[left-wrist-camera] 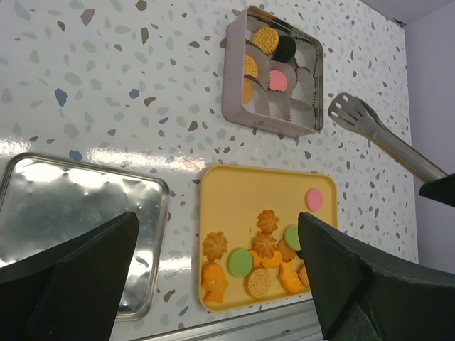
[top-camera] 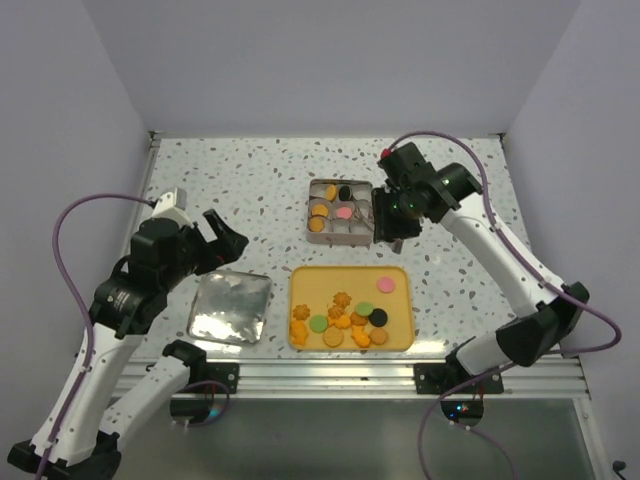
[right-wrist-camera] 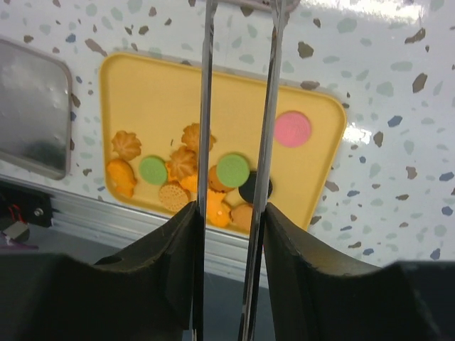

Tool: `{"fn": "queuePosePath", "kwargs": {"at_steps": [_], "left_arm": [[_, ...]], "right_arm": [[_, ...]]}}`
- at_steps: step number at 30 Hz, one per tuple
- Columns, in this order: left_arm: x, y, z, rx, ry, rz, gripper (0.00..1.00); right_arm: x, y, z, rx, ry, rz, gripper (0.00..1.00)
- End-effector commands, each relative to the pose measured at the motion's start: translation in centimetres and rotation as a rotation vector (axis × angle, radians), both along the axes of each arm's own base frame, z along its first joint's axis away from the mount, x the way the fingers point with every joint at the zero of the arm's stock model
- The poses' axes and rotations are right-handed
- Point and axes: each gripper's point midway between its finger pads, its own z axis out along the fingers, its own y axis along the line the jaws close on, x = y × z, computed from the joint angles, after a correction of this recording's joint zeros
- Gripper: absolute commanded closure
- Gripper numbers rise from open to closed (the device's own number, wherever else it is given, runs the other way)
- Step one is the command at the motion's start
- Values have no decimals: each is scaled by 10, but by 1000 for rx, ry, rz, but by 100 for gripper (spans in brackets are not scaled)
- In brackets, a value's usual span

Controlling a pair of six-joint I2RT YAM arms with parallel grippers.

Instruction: Pack the cookies

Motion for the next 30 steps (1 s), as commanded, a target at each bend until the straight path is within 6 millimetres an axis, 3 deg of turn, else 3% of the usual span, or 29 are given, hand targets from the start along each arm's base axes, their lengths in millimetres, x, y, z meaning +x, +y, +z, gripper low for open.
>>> {"fn": "queuePosePath", "kwargs": {"at_steps": [1,5,10,14,23,30], "left_arm": [[3,6,17,-11,-52,46,0],[4,14,30,-5,-42,95,0],[1,14,36,1,16,103,0],[-16,24,36,3,23,130,0],[-32,24,31,-16,11,94,0],[-39,10,32,-23,4,-17,0]], "right_arm": [[-29,-5,0,46,24,31,59],[-72,-20,-9,73,83,57,59],[-103,-29,-19,117,115,64,58],[-124,-39,-42,105,171,62,58],[-135,-44,-51,87,201,29,55],[-152,-26,-60,8,234,27,55]]}}
